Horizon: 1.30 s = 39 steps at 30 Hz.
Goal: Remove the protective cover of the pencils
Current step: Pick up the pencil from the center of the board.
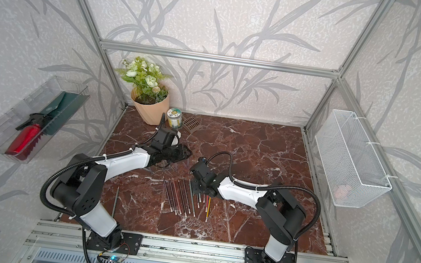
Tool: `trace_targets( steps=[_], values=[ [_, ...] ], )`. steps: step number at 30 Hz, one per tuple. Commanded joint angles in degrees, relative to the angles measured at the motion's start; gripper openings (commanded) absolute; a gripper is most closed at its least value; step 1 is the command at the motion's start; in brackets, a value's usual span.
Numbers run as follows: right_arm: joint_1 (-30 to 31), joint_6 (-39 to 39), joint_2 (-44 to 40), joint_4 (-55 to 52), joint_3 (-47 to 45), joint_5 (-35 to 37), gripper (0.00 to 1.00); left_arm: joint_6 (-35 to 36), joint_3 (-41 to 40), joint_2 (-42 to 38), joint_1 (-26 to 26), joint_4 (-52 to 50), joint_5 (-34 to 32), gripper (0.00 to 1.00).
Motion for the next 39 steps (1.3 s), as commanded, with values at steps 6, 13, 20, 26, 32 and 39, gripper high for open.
trace_targets(
  steps=[6, 13, 20, 26, 32, 39],
  values=[
    [-0.07, -0.75, -1.04, 1.84, 1.88, -1.67, 0.00, -1.74, -0.46, 1.29, -0.24, 3.55, 2.70, 0.50],
    [0.37, -1.01, -3.55, 3.16, 1.49, -0.99, 0.00, -2.82, -0.18, 3.01, -0.24, 4.68, 4.43, 0.48],
    [0.73, -1.53, -4.27, 4.17, 1.60, -1.24, 0.00, -3.37, -0.20, 4.01, -0.24, 5.15, 4.91, 0.47],
    [1.13, -1.72, -3.71, 4.25, 2.48, -1.43, 0.00, -3.99, -0.28, 4.70, -0.24, 6.03, 5.61, 0.43],
    [1.26, -1.89, -2.21, 3.26, 4.22, -1.42, 0.00, -4.43, -0.42, 4.80, -0.24, 6.38, 6.18, 0.28],
    [1.33, -1.84, 0.06, 2.57, 5.96, -2.13, 0.00, -4.52, -0.52, 4.57, -0.24, 6.39, 6.11, 0.12]
  ],
)
